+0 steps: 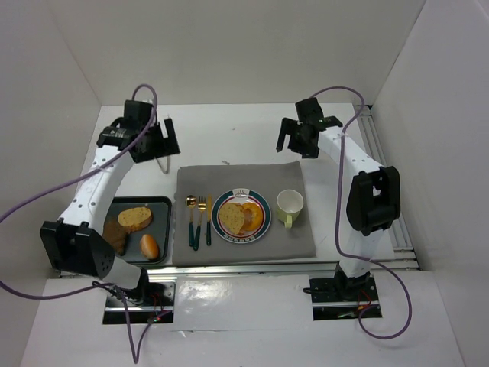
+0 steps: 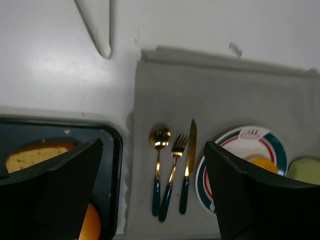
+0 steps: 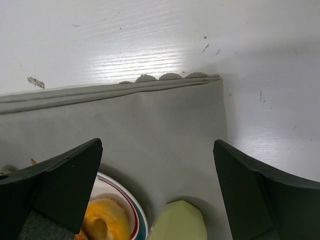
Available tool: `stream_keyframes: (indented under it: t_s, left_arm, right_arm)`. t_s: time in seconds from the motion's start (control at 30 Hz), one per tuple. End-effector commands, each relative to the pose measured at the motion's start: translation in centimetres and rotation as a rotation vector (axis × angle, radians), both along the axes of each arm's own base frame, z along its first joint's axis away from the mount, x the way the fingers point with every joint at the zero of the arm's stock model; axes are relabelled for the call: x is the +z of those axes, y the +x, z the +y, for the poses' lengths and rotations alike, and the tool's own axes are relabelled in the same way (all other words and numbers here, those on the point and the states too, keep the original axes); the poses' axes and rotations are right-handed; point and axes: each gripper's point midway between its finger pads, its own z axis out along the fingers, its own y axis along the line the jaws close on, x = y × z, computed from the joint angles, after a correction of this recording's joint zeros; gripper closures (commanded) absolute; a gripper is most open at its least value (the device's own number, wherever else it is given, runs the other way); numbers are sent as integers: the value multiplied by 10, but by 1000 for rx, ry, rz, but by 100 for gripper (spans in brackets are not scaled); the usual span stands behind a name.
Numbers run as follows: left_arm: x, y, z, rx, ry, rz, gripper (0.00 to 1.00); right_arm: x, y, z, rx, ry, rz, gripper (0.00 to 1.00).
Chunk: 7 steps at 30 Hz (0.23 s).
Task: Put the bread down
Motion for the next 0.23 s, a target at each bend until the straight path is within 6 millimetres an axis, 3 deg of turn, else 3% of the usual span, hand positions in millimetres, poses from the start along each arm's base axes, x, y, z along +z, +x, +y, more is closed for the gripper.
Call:
stream_keyframes:
  t_s: [0.0,0.07,0.2]
  left_arm:
    - [-28,-30,-26,-65,-82,99,4]
    - [-36,-41,-41,-103,-109,118,4]
    - [-43,-37,-58,-130,-95,134,4]
  right_arm:
    - [10,2,-10,-37,-8,-21,1]
    - [10,2,-10,-44,-2,-19,1]
    - [6,2,-10,-44,-5,-11,1]
